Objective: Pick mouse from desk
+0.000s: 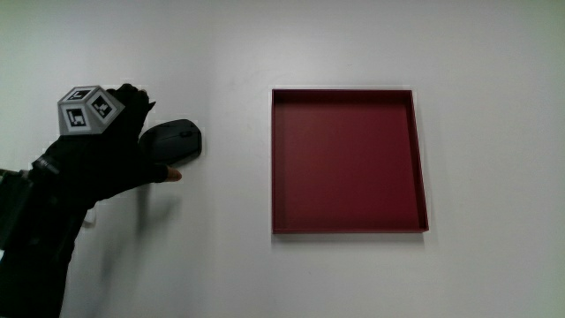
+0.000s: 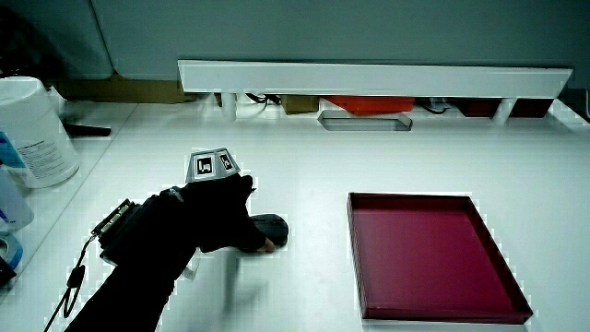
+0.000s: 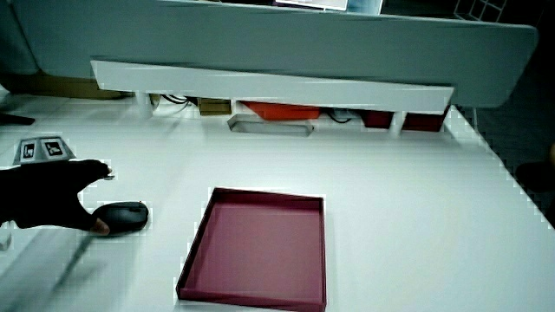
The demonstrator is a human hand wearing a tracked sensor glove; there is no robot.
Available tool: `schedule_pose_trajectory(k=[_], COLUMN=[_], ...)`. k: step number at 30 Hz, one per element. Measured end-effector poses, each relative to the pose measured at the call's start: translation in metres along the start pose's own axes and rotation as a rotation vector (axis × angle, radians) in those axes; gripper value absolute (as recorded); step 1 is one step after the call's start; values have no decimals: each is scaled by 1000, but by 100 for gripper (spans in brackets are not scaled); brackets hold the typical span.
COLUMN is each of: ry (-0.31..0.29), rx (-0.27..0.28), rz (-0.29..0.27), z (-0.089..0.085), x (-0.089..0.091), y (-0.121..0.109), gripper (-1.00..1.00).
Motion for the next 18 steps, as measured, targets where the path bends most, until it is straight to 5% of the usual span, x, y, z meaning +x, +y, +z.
schedule_pose_trajectory(k=[9,14,18], ry=[14,49,56], rx=[-34,-10,13], rz=[43,27,26], z=[-7,-11,-12], x=[5,3,4], y=[11,17,16], gripper=[0,0,29])
